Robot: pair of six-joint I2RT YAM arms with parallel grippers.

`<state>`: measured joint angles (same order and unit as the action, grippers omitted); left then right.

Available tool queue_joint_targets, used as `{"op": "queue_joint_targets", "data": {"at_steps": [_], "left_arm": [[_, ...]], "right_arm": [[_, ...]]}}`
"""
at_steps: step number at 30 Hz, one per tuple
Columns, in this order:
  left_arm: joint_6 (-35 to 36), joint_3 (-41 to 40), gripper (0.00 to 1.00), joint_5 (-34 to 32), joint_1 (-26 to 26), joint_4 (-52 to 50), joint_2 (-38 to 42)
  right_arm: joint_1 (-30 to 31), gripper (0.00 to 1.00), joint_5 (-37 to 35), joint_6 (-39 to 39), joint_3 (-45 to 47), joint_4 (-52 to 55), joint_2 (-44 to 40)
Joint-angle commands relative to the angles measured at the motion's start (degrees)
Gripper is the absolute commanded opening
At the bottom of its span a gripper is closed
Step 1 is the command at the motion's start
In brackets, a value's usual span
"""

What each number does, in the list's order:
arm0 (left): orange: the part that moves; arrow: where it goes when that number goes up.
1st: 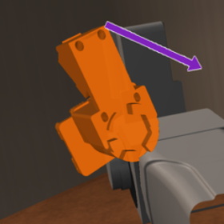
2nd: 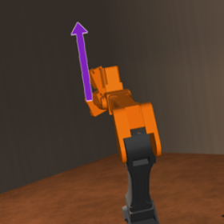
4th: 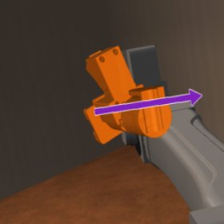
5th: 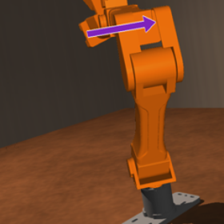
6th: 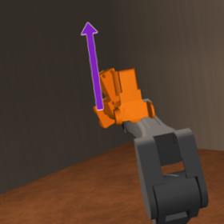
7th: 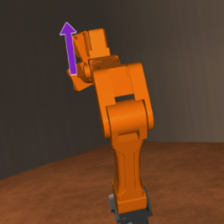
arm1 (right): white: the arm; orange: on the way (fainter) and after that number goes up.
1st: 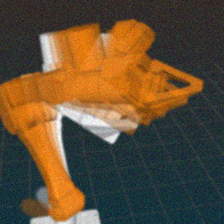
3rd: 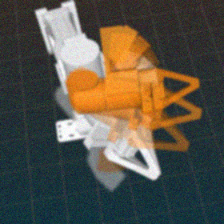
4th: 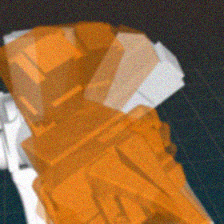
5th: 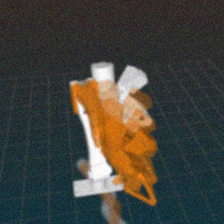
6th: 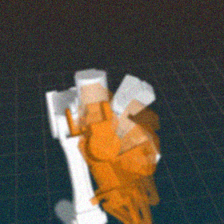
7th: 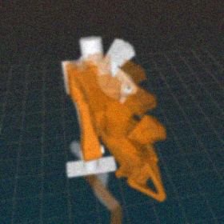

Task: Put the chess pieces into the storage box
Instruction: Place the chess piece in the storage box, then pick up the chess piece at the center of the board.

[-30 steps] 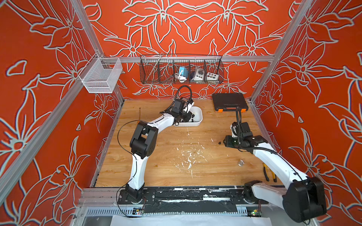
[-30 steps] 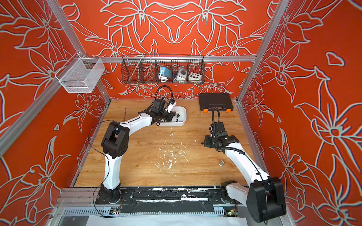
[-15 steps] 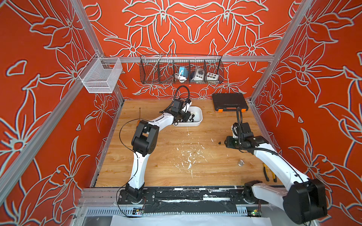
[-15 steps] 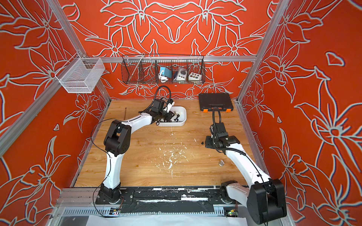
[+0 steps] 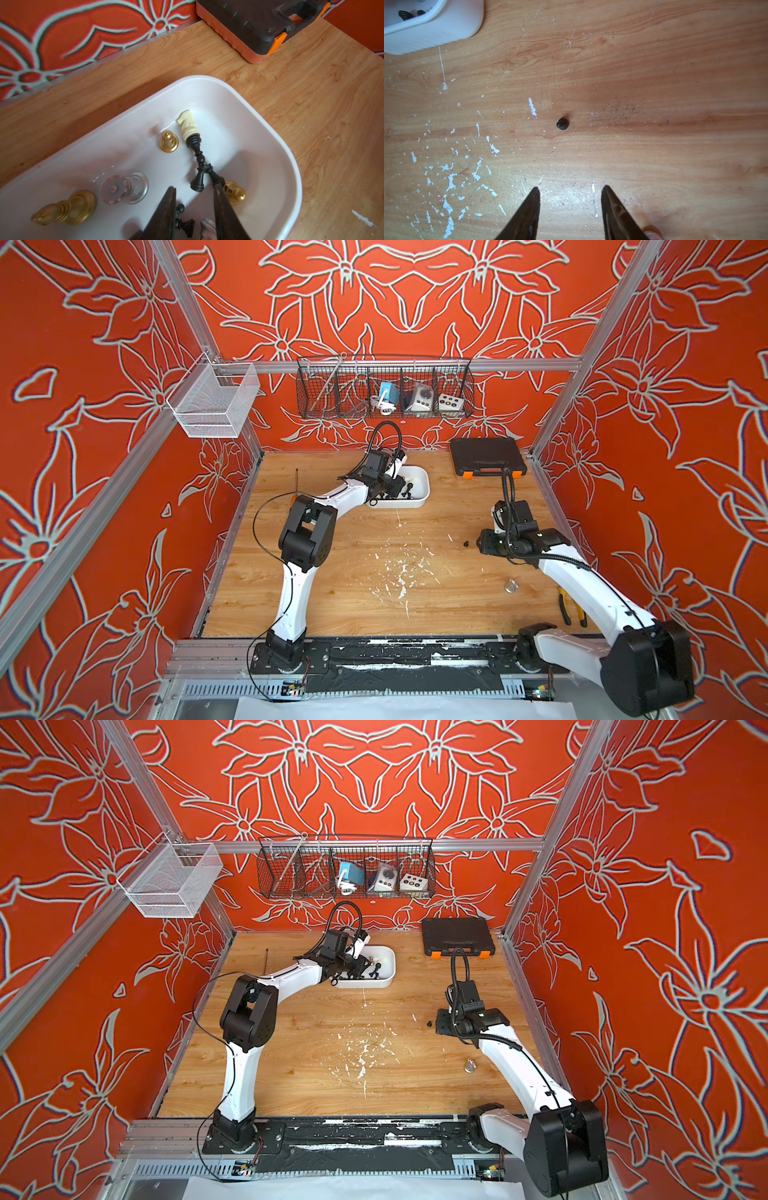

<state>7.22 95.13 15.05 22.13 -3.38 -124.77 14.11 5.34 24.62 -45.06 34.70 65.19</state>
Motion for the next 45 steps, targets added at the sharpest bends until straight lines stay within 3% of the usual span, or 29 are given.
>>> {"op": "queue_joint_targets", "data": {"at_steps": [1, 10, 20, 45], "left_arm": [[-1.13, -0.66, 0.32, 1.57, -0.25, 0.81, 4.17], [-1.8, -9.99, 0.32, 3.7, -0.2, 4.62, 12.5], [-3.64, -21.72, 0.34, 6.27, -0.21, 8.21, 22.2], [-7.47, -28.34, 0.35, 9.74, -0.2, 8.96, 25.72]], "right_arm": [[-0.35, 0.5, -2.33, 1.15, -1.87, 2.76, -0.47], [-0.77, 0.51, -9.66, 4.85, -2.62, 13.13, -3.63], [-2.72, 0.51, -11.56, 8.05, -0.72, 19.44, -4.67], [-5.68, 0.5, -12.59, 14.57, 5.98, 17.71, -2.06]]}}
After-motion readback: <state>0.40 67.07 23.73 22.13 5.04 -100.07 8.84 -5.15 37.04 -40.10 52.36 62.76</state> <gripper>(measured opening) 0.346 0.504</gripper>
